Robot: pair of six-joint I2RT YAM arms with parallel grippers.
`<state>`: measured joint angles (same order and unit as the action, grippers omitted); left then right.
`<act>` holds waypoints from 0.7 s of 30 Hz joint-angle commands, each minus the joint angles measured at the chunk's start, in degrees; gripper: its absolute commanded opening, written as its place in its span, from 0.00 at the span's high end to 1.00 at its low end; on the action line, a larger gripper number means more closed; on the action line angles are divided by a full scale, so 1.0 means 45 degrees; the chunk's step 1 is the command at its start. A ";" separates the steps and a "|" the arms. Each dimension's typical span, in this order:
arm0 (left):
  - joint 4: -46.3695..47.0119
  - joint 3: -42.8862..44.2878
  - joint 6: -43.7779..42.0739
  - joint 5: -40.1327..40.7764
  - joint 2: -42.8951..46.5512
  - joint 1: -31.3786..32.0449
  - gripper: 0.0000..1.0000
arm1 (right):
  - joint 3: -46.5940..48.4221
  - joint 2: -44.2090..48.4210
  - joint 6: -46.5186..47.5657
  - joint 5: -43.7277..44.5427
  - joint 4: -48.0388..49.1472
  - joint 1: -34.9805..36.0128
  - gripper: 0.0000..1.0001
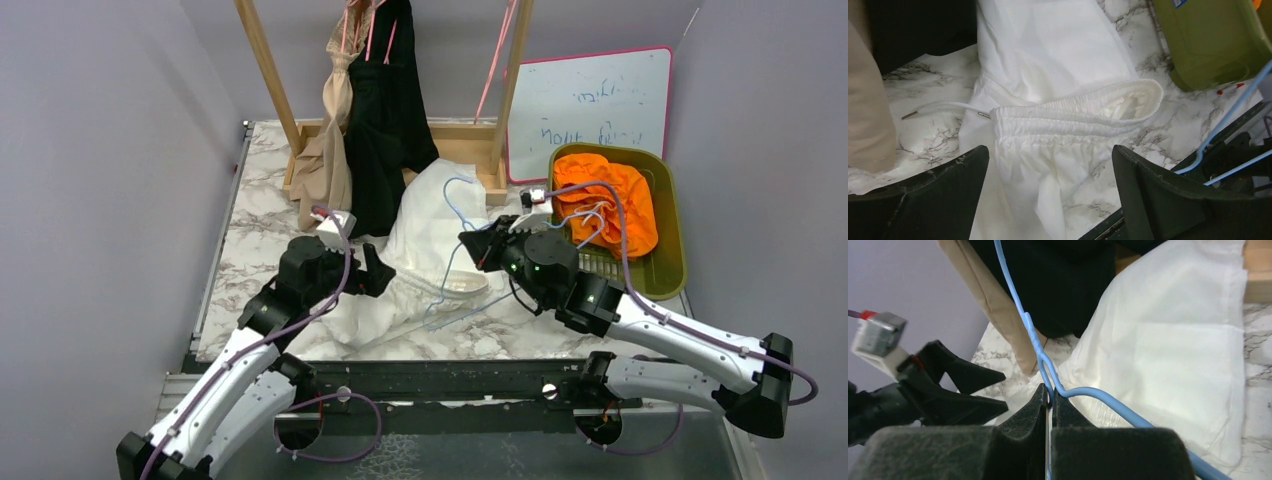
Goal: Remove the shorts from the hanger
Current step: Remove the shorts from the hanger, then place the hanger on the clothes rod.
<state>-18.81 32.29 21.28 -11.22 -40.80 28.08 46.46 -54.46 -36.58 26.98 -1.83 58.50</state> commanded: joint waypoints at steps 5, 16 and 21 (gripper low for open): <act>0.0495 -0.0148 0.0768 -0.1422 0.2487 -0.0046 0.01 | 0.0027 -0.0884 -0.1082 -0.2236 0.0862 -0.0030 0.99; 0.3944 -0.1494 0.2633 -0.8262 0.0700 -0.0019 0.01 | 0.0164 -0.0375 -0.1366 -0.5656 0.1336 -0.1915 0.99; 0.4643 -0.1610 0.2956 -0.8742 0.0331 0.0309 0.01 | -0.0361 0.0006 -0.1668 -0.7336 0.2158 -0.2810 0.99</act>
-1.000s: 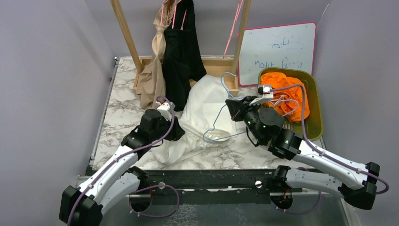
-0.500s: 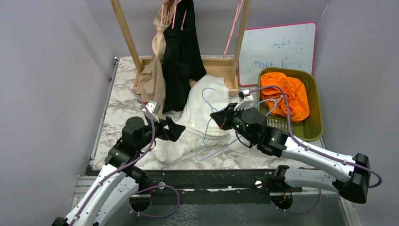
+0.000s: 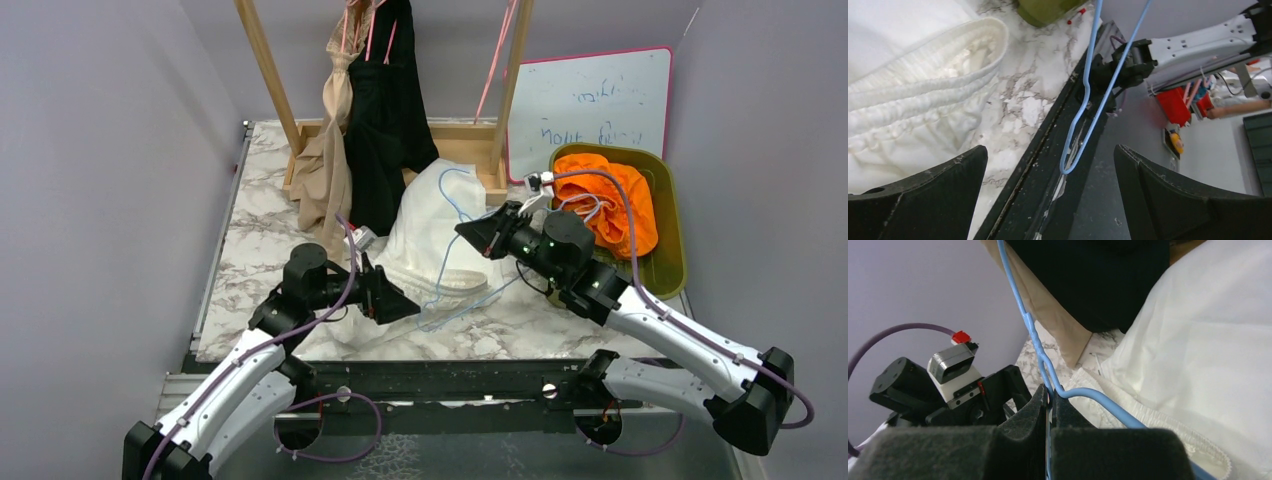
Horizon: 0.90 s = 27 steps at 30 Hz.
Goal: Remove the shorts from the hanger
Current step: Place the hanger on the clothes rod.
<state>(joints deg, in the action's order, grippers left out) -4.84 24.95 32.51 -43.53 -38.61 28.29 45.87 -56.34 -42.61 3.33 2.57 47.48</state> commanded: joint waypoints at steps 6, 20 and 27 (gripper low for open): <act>0.2031 0.0168 0.0357 -0.0889 -0.1383 0.1646 0.07 | -0.0169 0.0433 -0.0492 -0.2683 0.1415 -0.0540 0.99; 0.2624 -0.0151 0.0590 -0.0482 -0.1295 0.2892 0.96 | -0.0643 0.0370 -0.0824 -0.2997 0.2002 -0.0656 0.99; 0.0839 0.0506 -0.0070 0.1498 -0.0860 0.2892 1.00 | -0.0591 0.0295 -0.0775 -0.2687 0.1084 -0.0650 0.83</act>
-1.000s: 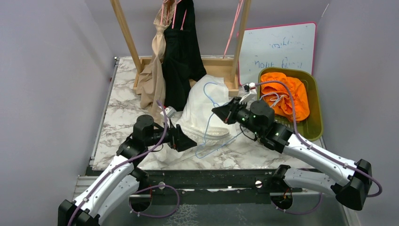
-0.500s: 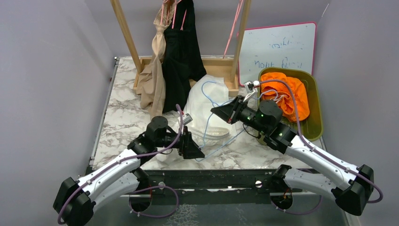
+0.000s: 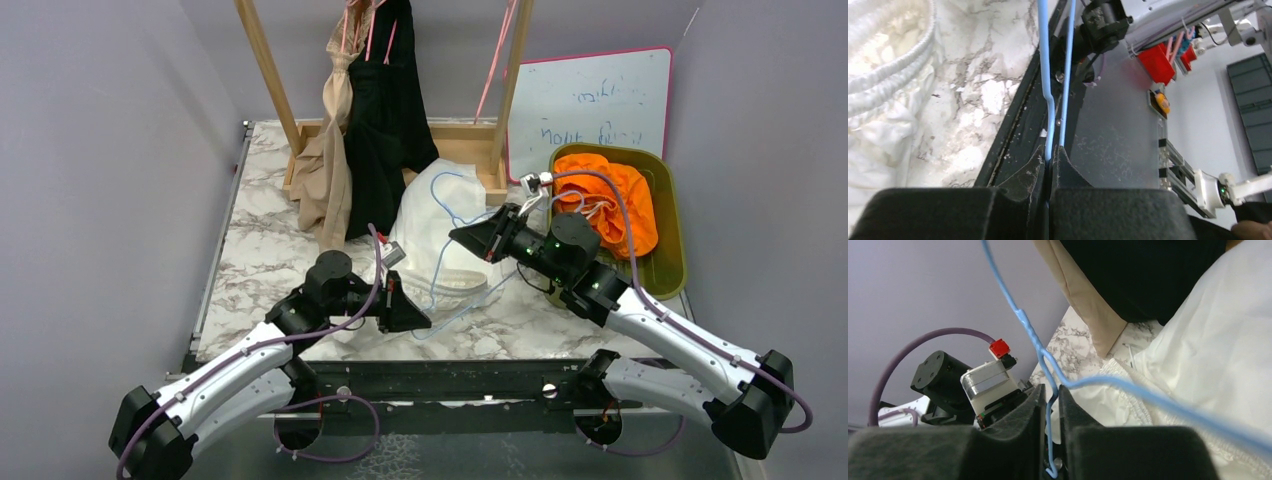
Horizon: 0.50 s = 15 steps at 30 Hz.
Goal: Remove the shorts from the hanger
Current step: Place the hanger on the clothes rod.
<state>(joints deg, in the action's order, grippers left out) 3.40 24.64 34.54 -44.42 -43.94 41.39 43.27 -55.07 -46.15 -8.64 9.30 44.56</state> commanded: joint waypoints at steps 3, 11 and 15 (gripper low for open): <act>-0.2509 0.1316 -0.1103 0.2794 0.0333 -0.0007 1.00 | -0.0111 0.0114 -0.0142 0.0654 -0.0995 0.0001 0.68; -0.5062 0.2651 -0.1791 0.5431 0.0349 -0.0017 1.00 | -0.0299 0.0888 0.0158 0.1454 -0.1489 0.0001 0.46; -0.6883 0.3813 -0.1999 0.7686 0.0141 -0.0017 1.00 | -0.0184 0.1617 0.0358 0.2355 -0.2415 -0.0009 0.40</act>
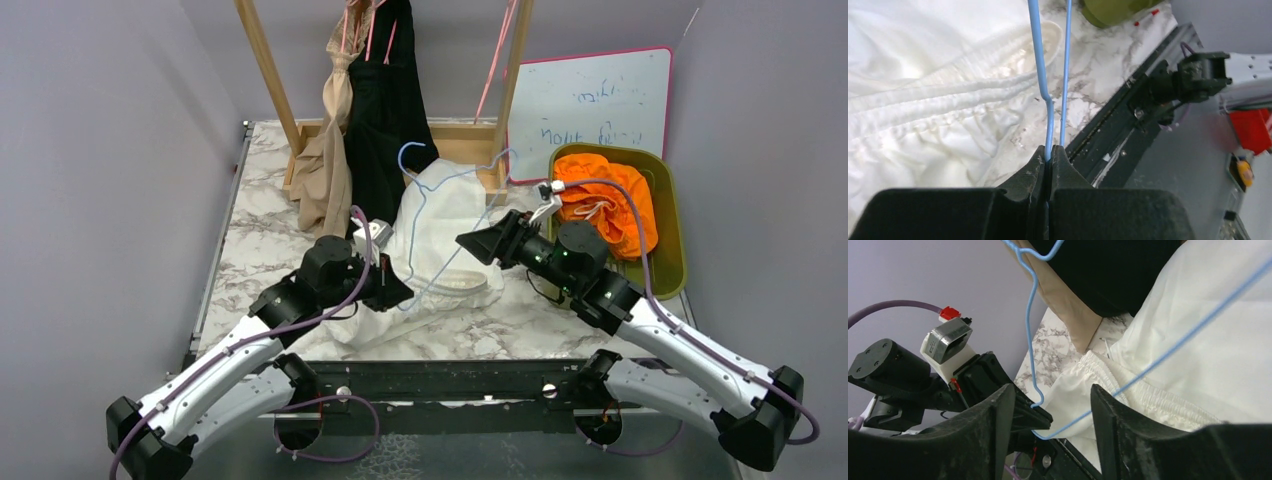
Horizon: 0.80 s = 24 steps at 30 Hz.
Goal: Remove the shorts from the hanger
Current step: Place the hanger on the clothes rod.
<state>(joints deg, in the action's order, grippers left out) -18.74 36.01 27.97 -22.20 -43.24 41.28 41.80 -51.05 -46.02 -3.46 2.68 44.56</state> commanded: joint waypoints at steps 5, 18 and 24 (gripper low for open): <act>-0.3398 0.2748 -0.0847 0.4675 -0.0860 0.0007 1.00 | 0.0036 0.1873 0.0268 0.3149 -0.2199 0.0001 0.31; -0.4092 0.3788 -0.1441 0.4579 -0.1923 0.0092 1.00 | -0.0194 -0.0399 0.0595 -0.1874 0.1580 0.0001 0.33; -0.4063 0.3613 -0.1191 0.4587 -0.1817 0.0392 1.00 | 0.0963 -0.3661 -0.0569 -0.4604 0.4346 0.0098 0.37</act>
<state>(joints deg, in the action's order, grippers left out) -37.10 51.96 22.65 -1.93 -52.60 41.93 42.46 -62.13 -45.76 -12.45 9.56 44.51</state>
